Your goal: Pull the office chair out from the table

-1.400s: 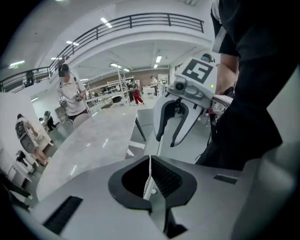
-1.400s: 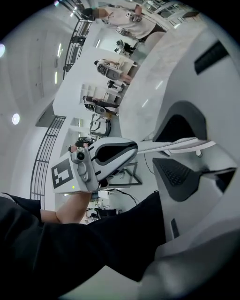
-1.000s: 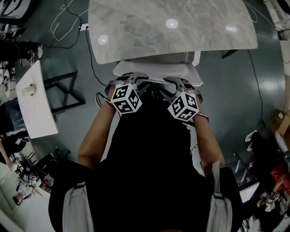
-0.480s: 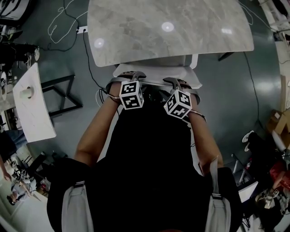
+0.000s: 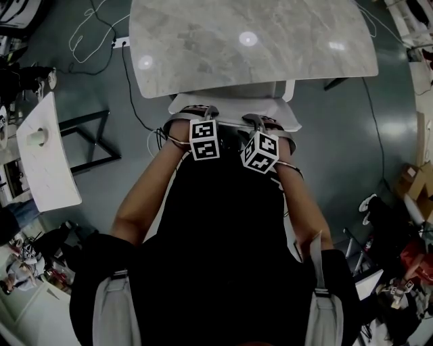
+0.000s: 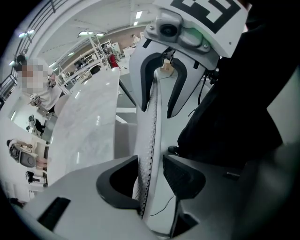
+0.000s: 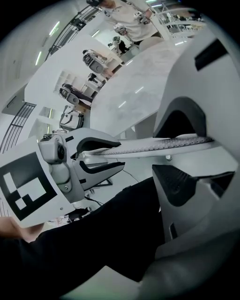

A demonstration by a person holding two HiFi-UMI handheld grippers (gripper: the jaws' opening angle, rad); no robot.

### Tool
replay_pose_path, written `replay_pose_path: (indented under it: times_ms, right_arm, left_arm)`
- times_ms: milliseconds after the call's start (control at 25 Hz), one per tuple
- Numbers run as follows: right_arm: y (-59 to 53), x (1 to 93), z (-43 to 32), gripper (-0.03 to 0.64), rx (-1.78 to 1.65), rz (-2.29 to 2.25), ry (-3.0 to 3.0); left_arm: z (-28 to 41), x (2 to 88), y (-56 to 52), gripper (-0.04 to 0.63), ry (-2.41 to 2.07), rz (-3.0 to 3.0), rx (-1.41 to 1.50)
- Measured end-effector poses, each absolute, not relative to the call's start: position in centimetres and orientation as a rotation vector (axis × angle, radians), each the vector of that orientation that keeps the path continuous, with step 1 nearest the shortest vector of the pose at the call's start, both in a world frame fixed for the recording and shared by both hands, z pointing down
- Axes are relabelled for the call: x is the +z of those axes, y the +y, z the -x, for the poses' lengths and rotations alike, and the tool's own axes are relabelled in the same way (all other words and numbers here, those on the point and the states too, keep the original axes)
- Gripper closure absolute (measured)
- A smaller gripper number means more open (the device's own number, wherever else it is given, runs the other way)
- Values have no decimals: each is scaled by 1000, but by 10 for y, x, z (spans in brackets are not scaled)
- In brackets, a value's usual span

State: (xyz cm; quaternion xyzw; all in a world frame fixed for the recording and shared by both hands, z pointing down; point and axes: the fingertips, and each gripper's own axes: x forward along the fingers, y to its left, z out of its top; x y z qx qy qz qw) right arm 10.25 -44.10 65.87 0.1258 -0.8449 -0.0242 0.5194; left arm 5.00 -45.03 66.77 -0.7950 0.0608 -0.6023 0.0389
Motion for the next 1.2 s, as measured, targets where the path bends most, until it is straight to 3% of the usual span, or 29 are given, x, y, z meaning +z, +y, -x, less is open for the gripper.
replay_pose_path:
  times_ms: [360, 560, 1200]
  right_arm:
    - [-447, 664, -107, 497, -112, -320, -1987]
    - [-446, 665, -107, 503, -109, -296, -1988]
    - [-432, 663, -117, 506, -118, -260, -1986]
  left_arm:
    - [-51, 672, -450, 432, 205, 2435, -1816]
    - [-50, 671, -454, 486, 231, 2408, -1819]
    - [-61, 669, -436, 495, 213, 2453, -1801]
